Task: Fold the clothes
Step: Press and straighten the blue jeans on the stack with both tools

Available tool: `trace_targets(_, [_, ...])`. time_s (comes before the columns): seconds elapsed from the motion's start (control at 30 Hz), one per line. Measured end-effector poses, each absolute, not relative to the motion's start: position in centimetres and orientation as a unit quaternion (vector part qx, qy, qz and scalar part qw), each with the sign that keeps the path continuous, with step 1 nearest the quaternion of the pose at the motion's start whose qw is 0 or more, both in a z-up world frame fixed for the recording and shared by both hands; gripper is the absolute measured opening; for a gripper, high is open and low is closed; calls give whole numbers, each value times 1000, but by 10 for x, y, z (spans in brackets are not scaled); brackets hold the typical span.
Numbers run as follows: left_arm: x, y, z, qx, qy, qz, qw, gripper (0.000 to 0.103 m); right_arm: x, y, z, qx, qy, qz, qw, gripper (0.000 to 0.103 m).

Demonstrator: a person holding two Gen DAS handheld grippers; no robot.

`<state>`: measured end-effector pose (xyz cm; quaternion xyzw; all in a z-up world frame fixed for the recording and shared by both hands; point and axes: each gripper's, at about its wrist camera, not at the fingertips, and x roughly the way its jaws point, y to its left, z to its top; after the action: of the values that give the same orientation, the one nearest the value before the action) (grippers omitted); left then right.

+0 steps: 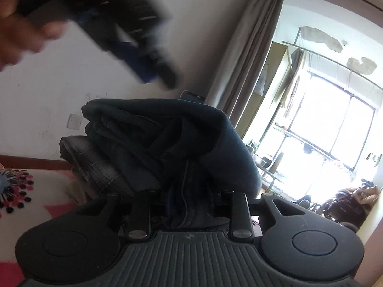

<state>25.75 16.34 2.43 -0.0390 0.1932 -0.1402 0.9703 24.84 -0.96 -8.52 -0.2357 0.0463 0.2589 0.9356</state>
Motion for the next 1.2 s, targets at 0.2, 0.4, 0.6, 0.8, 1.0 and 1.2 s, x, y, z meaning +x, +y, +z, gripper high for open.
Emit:
trace_targets(0.2, [276, 130, -6, 12, 235, -185, 954, 43, 253, -8, -88, -244, 55, 255, 934, 31])
trace_targets(0.4, [260, 116, -23, 117, 179, -186, 959, 43, 251, -13, -90, -226, 81, 260, 935, 32])
trace_targets(0.6, [250, 107, -31, 202, 140, -174, 954, 43, 238, -27, -85, -250, 88, 260, 929, 43])
trace_targets(0.8, [246, 106, -36, 202, 133, -171, 955, 43, 225, -75, -50, -150, 85, 255, 951, 40])
trace_targets(1.0, [243, 109, -32, 197, 142, -168, 956, 43, 250, -64, -30, -91, 86, 287, 950, 36])
trace_targets(1.2, [226, 137, -14, 168, 155, -163, 960, 44, 284, -57, -69, -126, 144, 288, 938, 28])
